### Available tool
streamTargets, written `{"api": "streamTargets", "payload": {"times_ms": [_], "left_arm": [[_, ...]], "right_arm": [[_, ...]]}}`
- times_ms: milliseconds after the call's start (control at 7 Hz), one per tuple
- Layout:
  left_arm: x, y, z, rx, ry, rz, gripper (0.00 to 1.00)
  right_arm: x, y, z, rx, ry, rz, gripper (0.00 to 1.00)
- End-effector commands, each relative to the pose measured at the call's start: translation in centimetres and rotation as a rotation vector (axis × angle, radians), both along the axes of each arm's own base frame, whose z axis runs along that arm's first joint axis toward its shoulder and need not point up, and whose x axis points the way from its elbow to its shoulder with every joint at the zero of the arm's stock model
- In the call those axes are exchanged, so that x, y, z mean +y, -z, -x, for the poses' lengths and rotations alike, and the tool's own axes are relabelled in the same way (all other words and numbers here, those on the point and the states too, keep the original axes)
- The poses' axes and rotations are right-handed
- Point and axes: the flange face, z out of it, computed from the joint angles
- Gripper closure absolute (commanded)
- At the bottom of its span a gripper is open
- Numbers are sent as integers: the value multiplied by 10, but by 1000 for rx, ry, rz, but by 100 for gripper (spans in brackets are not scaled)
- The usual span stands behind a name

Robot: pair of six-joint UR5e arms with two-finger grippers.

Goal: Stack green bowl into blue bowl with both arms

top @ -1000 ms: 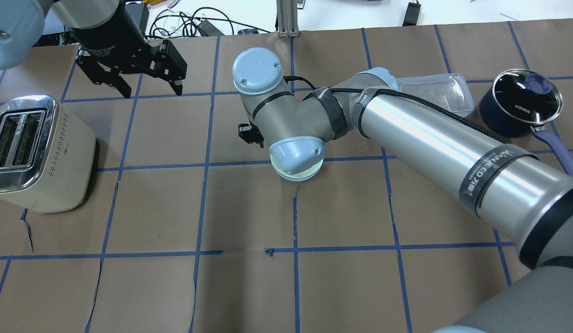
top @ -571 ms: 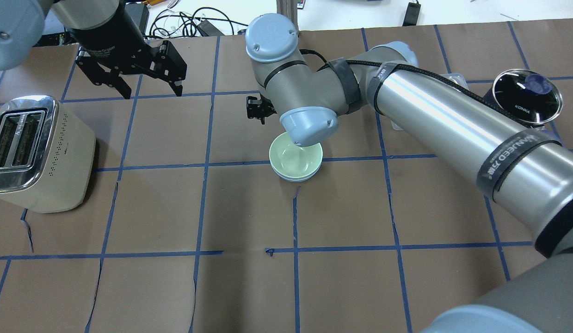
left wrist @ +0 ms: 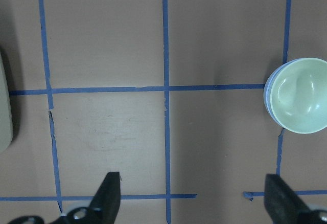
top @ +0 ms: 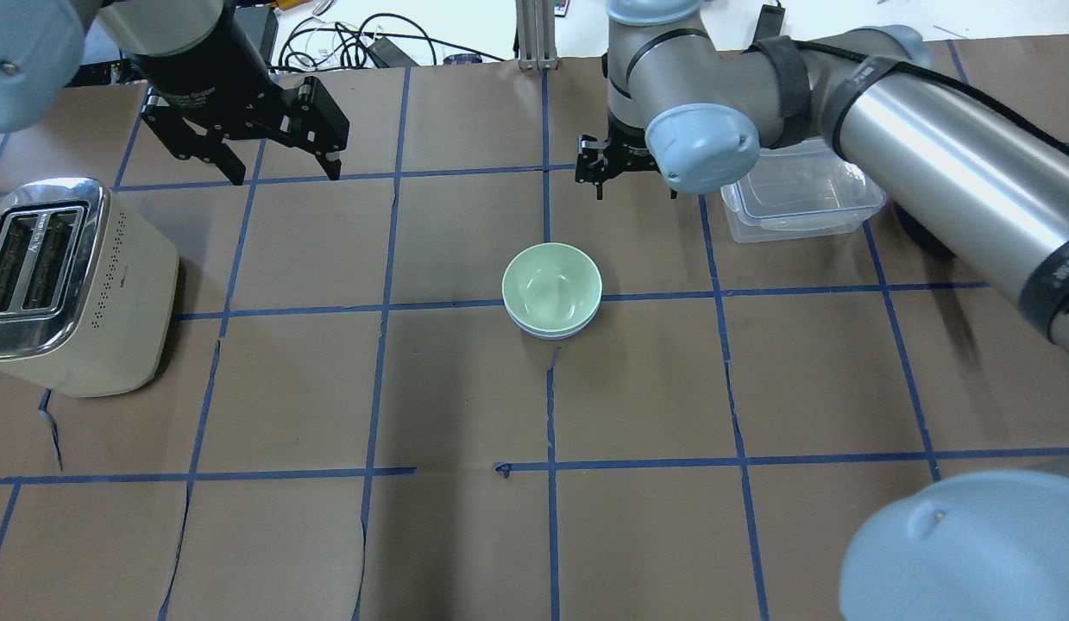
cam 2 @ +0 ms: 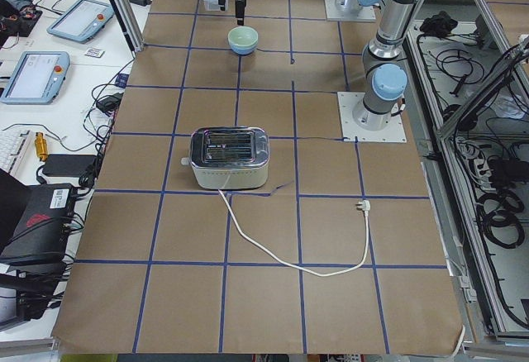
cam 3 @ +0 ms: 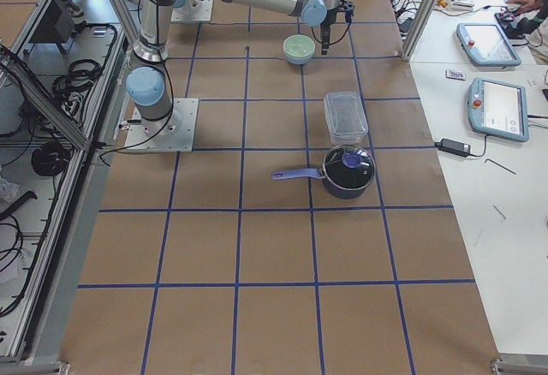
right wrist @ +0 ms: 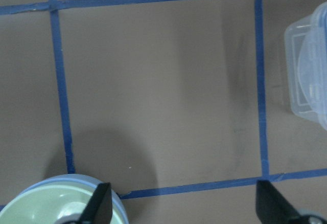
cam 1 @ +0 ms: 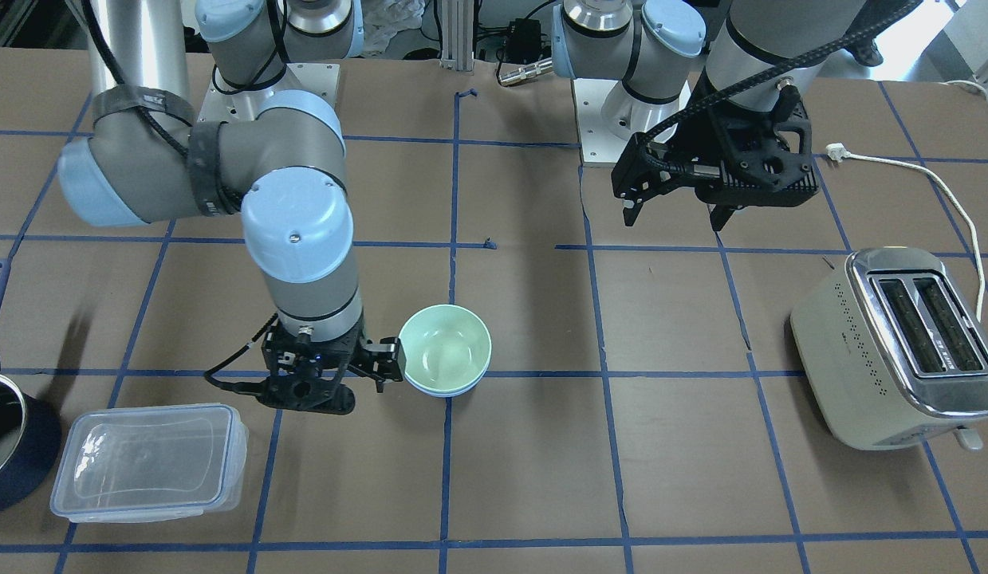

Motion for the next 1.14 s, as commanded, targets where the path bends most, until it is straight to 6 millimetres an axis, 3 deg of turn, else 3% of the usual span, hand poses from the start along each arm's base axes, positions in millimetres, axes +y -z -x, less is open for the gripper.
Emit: {"api": "streamTargets", "payload": {"times_ms": [0, 143, 286, 714, 1000], "left_arm": [[0, 0, 0, 0, 0, 0, 0], [1, 1, 0, 0, 0, -3, 0], [2, 1, 0, 0, 0, -3, 0], [3, 2, 0, -2, 0, -6, 0], [3, 2, 0, -2, 0, -6, 0]], "right_arm": [[12, -47, 65, -45, -19, -65, 0], [27, -79, 100, -78, -71, -78, 0], [47, -98, 119, -79, -117, -89, 0], [110, -127, 119, -65, -118, -67, 0], [122, -139, 118, -56, -118, -75, 0]]}}
